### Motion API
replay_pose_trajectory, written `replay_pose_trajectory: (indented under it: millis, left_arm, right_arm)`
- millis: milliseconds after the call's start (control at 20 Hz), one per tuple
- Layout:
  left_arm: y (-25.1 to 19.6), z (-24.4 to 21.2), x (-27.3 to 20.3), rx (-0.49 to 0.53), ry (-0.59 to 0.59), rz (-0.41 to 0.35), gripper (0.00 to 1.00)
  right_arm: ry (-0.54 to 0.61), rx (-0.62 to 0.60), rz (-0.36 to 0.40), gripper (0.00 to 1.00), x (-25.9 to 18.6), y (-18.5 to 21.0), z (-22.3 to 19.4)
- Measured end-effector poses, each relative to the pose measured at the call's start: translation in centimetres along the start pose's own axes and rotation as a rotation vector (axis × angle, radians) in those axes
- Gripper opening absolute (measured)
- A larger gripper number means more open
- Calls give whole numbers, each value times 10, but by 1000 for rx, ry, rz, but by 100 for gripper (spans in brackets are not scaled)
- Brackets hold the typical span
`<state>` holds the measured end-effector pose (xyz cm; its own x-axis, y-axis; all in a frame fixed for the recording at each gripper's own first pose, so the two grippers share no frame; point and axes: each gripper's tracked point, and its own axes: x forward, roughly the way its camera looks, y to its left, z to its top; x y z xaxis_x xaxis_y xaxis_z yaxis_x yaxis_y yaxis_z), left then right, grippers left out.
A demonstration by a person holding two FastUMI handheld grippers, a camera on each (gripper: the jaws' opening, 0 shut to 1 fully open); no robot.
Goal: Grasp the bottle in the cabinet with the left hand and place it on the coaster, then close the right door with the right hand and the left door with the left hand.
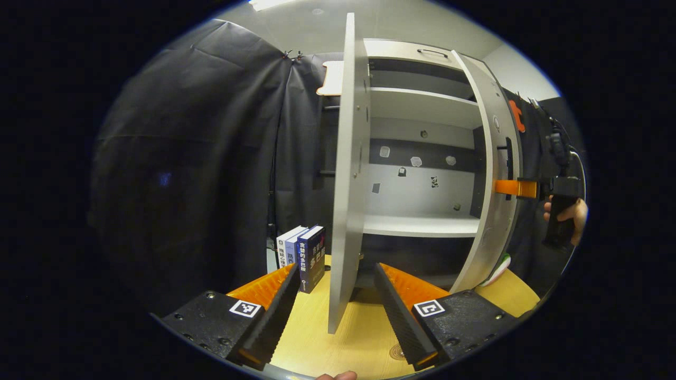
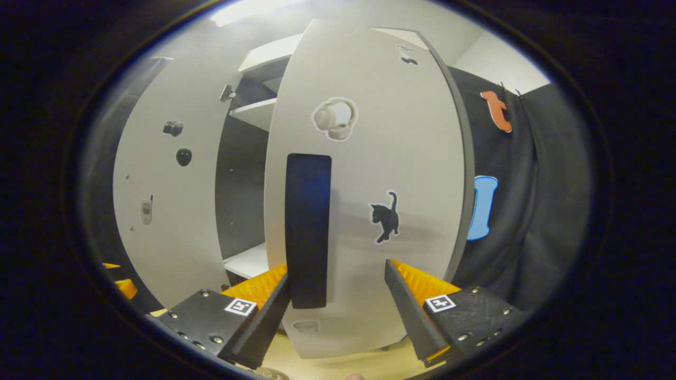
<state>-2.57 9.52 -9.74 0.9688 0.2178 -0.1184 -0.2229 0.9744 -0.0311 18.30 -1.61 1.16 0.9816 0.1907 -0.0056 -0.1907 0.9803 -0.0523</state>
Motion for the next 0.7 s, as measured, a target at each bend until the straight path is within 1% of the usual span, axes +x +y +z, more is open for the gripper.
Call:
replay_pose_trajectory:
  millis: [50, 100, 150, 200, 250, 300, 350, 400, 450, 500, 550, 600, 650, 700]
  left_arm:
    - [3, 4, 3, -4, -3, -1, 89]
    - [7, 7, 5, -4, -5, -2, 90]
    - [11, 11, 6, -7, -5, -2, 89]
    - [14, 15, 8, -9, -7, -2, 91]
    - [17, 18, 9, -15, -5, -5, 88]
    - [20, 21, 11, -20, -5, -9, 89]
    - [24, 26, 12, -26, -7, -8, 89]
    - [28, 28, 14, -28, -7, -9, 91]
    - [31, 31, 15, -33, -6, -9, 91]
    - [33, 33, 15, -34, -9, -9, 88]
    - [35, 35, 14, -33, -9, -9, 92]
    - [37, 36, 14, -28, -8, -5, 92]
    - [41, 39, 14, -26, -6, -6, 92]
    - [47, 41, 13, -26, -9, -6, 89]
  right_arm:
    - [-3, -1, -2, 100, 4, 3, 0]
    - [-7, -4, -4, 97, 9, 5, 0]
    - [-6, -10, -8, 97, 15, 8, 0]
    - [-6, -23, -12, 100, 23, 12, 0]
    - [-6, -33, -16, 100, 30, 14, 1]
    - [-9, -41, -23, 97, 37, 17, 1]
    - [-11, -41, -32, 97, 43, 19, -2]
    - [-13, -38, -37, 97, 47, 21, -3]
    - [-16, -32, -43, 100, 51, 21, -3]
    - [-17, -28, -52, 100, 56, 21, -3]
    - [-20, -31, -66, 100, 60, 22, -3]
    - [-21, -38, -82, 100, 65, 23, -2]
    - [-24, -38, -98, 96, 69, 24, -1]
    - [-26, -34, -112, 97, 72, 24, -1]
